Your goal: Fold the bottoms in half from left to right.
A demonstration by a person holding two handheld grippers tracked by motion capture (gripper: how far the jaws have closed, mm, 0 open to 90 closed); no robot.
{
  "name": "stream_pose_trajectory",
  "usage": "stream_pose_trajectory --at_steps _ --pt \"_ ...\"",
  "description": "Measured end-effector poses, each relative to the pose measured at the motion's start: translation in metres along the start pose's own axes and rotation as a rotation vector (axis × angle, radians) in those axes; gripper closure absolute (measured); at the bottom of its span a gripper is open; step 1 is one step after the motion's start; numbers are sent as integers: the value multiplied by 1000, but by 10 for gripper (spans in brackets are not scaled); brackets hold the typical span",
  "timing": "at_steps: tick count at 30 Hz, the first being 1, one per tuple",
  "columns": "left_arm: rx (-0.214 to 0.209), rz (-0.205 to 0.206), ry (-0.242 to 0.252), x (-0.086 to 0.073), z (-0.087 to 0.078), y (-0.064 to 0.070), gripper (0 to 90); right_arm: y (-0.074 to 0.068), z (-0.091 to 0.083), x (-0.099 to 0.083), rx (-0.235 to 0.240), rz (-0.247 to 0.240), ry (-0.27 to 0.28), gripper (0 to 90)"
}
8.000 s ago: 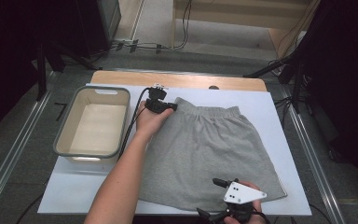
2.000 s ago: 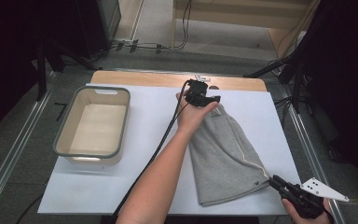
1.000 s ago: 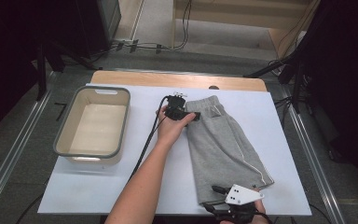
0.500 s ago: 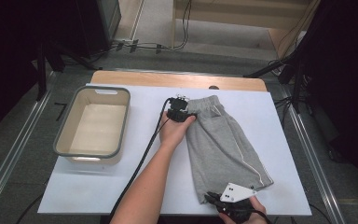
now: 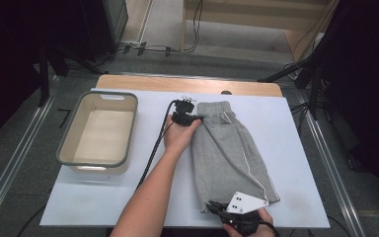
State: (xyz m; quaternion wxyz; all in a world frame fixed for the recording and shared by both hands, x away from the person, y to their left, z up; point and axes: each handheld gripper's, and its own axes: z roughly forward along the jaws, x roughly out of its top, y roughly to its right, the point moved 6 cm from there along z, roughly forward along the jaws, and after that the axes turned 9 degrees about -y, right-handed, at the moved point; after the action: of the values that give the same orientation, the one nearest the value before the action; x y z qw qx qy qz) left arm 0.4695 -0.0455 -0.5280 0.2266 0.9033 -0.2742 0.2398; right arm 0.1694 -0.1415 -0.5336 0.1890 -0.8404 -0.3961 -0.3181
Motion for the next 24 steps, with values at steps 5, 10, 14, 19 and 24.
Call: stream_pose_trajectory --at_steps 5,10,14,19,24 --pt "21 11 1 -2 -11 -9 828 -10 6 14 24 -14 19 847" --pt "37 -1 -3 -9 -22 -24 829 -22 14 28 44 -27 32 847" --pt "51 -13 -5 -16 -32 -35 828 -32 24 39 61 -38 39 846" --pt "66 -22 -1 -22 -43 -46 829 -44 38 51 79 -47 31 846" --pt "80 -38 11 -27 -51 -53 793 -53 52 60 90 -44 29 840"
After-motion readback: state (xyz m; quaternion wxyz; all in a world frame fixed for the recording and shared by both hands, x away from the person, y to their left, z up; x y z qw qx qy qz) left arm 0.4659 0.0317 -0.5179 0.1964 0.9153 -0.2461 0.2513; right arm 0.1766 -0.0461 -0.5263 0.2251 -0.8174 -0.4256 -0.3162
